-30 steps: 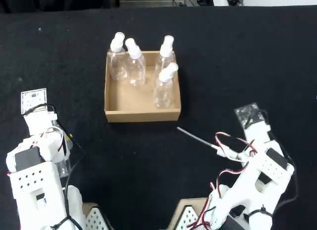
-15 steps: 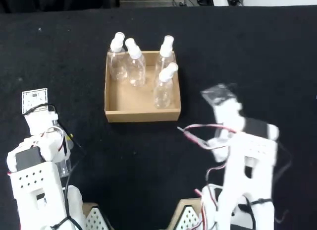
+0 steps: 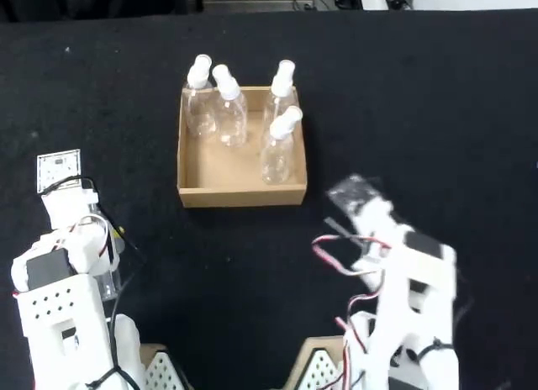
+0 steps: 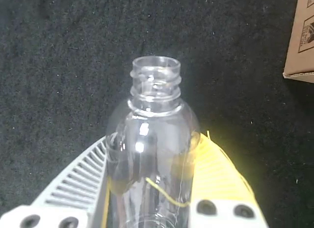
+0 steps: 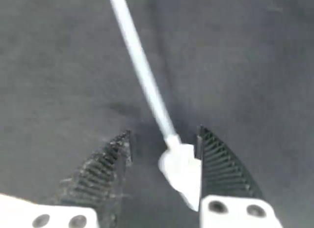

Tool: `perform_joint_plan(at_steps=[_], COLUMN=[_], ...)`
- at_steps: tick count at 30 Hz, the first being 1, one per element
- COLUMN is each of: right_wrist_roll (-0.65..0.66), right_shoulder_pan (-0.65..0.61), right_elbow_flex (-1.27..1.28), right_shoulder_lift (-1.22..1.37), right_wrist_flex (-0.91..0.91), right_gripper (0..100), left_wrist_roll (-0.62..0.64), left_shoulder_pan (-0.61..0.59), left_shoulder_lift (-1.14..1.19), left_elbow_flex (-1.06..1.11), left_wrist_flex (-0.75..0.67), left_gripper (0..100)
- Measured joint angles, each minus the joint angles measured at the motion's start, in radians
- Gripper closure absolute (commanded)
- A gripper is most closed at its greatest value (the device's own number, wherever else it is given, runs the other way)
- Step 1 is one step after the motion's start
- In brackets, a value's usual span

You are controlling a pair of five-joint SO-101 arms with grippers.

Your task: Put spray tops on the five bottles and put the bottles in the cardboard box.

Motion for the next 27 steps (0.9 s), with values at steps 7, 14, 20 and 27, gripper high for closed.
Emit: perform_joint_plan(at_steps=[7,14,20,27], right_wrist_roll=[0.097,-0.104,-0.118,0.034], right_shoulder_pan=[0.256,0.381,0.489,0.597], right_elbow_flex=[-0.005,-0.112,-0.226,-0.203], right_shoulder_lift=[0.000,0.000,0.000,0.025], right_wrist_flex=[-0.058,-0.031,0.101,-0.060], right_gripper=[81.8,81.9,81.9,81.9], left_wrist_roll=[0.000,0.000,0.000,0.000], left_shoulder_pan=[0.000,0.000,0.000,0.000], left_shoulder_lift=[0.000,0.000,0.000,0.000], left_elbow_flex=[0.000,0.000,0.000,0.000], left_wrist_flex=[0.000,0.000,0.000,0.000], left_gripper=[97,97,97,97])
